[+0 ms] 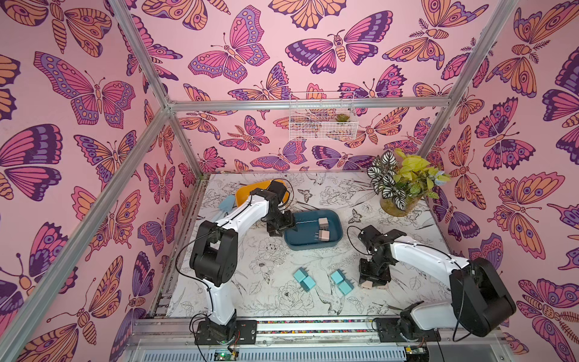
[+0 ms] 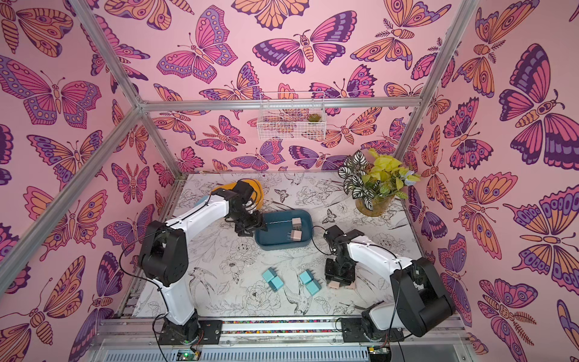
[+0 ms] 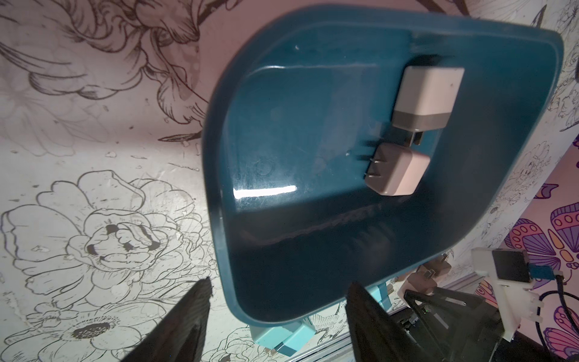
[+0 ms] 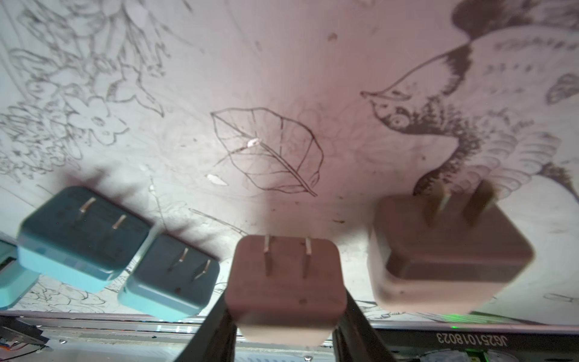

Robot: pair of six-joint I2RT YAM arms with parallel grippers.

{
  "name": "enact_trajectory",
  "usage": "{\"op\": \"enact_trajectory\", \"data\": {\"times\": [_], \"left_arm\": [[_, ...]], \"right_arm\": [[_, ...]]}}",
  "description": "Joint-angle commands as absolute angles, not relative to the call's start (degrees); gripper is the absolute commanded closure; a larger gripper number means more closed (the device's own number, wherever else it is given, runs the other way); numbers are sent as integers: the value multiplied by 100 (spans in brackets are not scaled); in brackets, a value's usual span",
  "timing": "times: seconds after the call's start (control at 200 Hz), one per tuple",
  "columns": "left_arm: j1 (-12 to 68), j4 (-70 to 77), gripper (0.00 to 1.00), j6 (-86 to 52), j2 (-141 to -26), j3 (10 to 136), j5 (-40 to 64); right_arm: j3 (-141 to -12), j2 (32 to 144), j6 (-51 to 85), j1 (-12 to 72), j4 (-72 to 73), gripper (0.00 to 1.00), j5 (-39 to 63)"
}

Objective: Place the plugs by color into the storage box
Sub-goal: Pick up the plug from the center of the board.

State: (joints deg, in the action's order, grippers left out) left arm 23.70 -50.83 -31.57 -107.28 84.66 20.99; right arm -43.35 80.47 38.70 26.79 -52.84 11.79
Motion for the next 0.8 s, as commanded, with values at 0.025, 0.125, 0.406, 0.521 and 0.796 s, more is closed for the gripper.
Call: {"op": "enact_trajectory", "data": {"times": [0.025,0.125,0.406,0.521,0.796], "left_arm": [[2408,-5103,29,-3146,-10512,8569,2044],[2406,-5102,29,-3131,-10508,8552,2051],[2392,-5100,29,-3128,-10469,8578,2060],[2391,-5106,29,-3122,-10443,8604,2030],[2382,-5115,29,-3145,-10503,8692,2046]], "right_arm": [[-4594,8022,3748,2722,-5552,55,1014],[-4864,8110,3642,2724,-5721,55,902],[-5408,8253,3371,2724,-6076,55,694],[-5728,8236,3261,2720,-6302,55,561],[-6877,8670,3043,2733,-6633,55,517]]}}
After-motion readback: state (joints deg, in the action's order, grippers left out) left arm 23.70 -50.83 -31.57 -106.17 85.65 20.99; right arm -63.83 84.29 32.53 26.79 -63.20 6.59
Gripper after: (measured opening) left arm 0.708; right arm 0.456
